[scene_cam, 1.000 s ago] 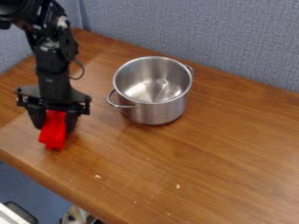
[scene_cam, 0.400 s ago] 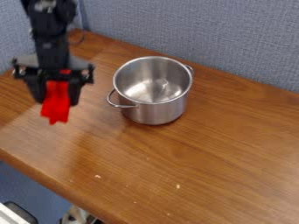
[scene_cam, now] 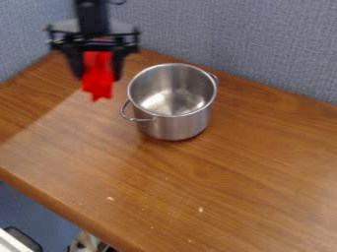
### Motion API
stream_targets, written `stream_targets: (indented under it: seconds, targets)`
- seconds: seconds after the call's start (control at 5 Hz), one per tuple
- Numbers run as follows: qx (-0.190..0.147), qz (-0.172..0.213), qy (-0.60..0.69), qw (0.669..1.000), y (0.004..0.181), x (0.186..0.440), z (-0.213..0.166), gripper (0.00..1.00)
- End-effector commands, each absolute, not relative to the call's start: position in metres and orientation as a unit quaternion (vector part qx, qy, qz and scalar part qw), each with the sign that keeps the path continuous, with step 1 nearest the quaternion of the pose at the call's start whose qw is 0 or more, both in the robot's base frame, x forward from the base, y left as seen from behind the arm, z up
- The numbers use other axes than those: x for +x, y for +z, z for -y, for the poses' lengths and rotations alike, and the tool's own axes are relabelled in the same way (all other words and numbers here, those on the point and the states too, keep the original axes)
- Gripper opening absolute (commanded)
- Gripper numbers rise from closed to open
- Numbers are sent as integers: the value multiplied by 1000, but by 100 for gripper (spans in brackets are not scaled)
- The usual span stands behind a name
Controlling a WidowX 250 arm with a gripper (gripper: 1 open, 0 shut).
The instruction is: Put the red object in the metal pot
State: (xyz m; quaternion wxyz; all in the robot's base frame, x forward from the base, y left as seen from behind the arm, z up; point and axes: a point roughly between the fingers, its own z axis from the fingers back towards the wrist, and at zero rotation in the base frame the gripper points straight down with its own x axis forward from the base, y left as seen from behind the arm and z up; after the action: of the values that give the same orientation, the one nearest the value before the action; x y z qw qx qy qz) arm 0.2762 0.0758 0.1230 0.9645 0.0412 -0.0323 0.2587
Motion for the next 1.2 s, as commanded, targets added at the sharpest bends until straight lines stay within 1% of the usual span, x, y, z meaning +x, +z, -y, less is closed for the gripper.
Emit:
stream_targets:
  seconds: [0.0,0.2,0.4,0.6,1.0]
  targets:
    - [37,58,242,968,135,311,-55,0]
    - [39,69,220,972,135,331,-27,0]
    - [39,73,208,975,133,335,-9,0]
    - [41,68,210,974,127,334,-12,100]
    - [51,56,217,973,114,332,-17,100]
